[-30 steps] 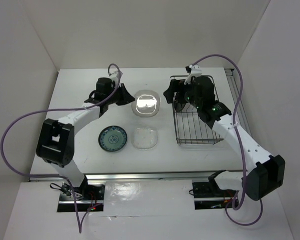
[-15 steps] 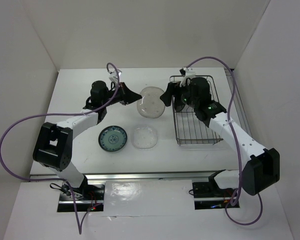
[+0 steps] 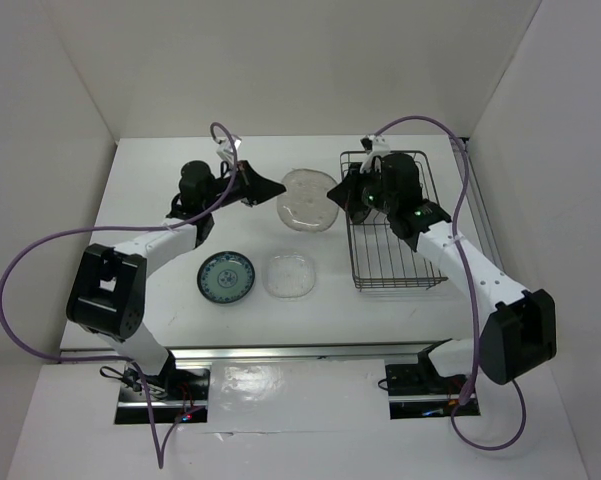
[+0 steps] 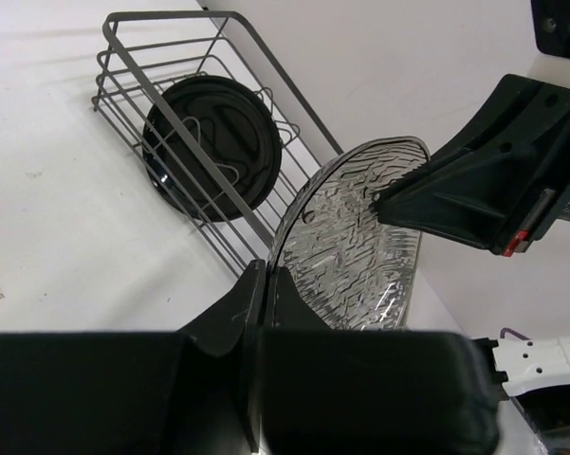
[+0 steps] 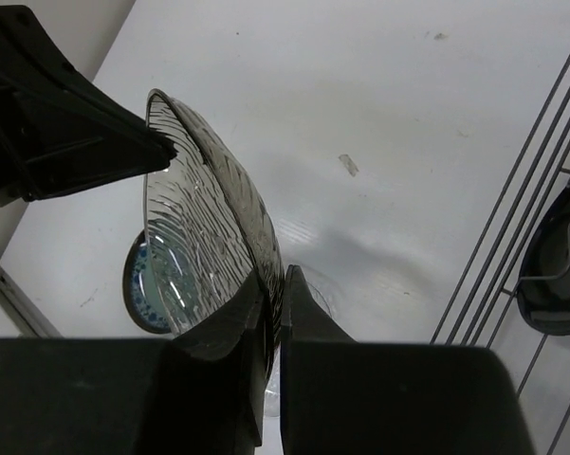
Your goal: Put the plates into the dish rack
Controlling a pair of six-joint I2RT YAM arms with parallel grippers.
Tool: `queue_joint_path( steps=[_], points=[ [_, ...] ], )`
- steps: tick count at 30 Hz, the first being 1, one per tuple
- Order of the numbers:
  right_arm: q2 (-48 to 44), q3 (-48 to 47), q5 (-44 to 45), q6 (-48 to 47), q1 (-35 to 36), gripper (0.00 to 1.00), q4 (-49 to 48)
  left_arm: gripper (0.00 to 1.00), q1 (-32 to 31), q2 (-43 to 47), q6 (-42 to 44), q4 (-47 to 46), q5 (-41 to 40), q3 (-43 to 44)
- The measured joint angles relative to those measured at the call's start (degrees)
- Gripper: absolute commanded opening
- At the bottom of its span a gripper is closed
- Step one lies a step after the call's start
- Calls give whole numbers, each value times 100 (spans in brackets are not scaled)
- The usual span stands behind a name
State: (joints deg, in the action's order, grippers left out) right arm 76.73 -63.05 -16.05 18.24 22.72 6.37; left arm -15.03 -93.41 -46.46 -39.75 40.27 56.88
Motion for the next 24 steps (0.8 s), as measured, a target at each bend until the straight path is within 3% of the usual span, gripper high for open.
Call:
queue_joint_path(
  steps=[2, 3, 4, 11, 17, 24],
  points=[
    [4, 0, 2, 72, -50, 0, 13, 58, -7, -39, -39, 17, -7, 28],
    [7, -7, 127, 70, -55, 0, 52, 88, -11, -61, -55, 138, 2, 85],
    [7, -22, 262, 72, -57, 0, 127, 100, -11, -70, -31, 258, -37, 149],
    [-26, -800, 2717, -55, -328, 0, 1276, 100, -17, 7, 584, 2361, -1165, 857],
    [-212, -1180, 4623, -413, -675, 0, 1574, 100, -136, 599, 855, 3600, -2337, 717],
    [57, -1189, 5276, -619, -802, 0, 1600, 100, -446, 1145, 920, 4266, -3187, 483]
  ],
)
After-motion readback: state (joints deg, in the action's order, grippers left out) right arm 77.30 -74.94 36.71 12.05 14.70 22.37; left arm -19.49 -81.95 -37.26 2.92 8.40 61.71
